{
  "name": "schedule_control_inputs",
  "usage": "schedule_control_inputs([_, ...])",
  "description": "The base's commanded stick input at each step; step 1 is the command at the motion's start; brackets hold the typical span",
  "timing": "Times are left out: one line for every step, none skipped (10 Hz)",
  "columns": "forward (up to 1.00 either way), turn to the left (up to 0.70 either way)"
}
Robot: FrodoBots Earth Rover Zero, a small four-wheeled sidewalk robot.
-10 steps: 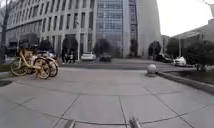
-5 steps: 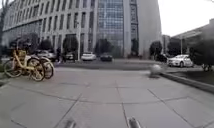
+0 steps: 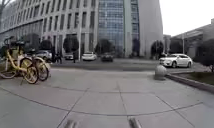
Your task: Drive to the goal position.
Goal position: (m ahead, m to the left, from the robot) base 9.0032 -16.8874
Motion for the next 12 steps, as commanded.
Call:
schedule_control_inputs([0.7,-0.06])
schedule_control_inputs([0.7,0.0])
schedule_control_inputs([0.7,0.0])
schedule_control_inputs([0.7,0.0])
schedule_control_inputs([0.7,0.0])
schedule_control_inputs([0.7,0.0])
schedule_control_inputs([0.7,0.0])
schedule_control_inputs([0.7,0.0])
schedule_control_inputs([0.7,0.01])
schedule_control_inputs([0.7,0.01])
schedule_control_inputs([0.7,0.0])
schedule_control_inputs([0.7,0.0])
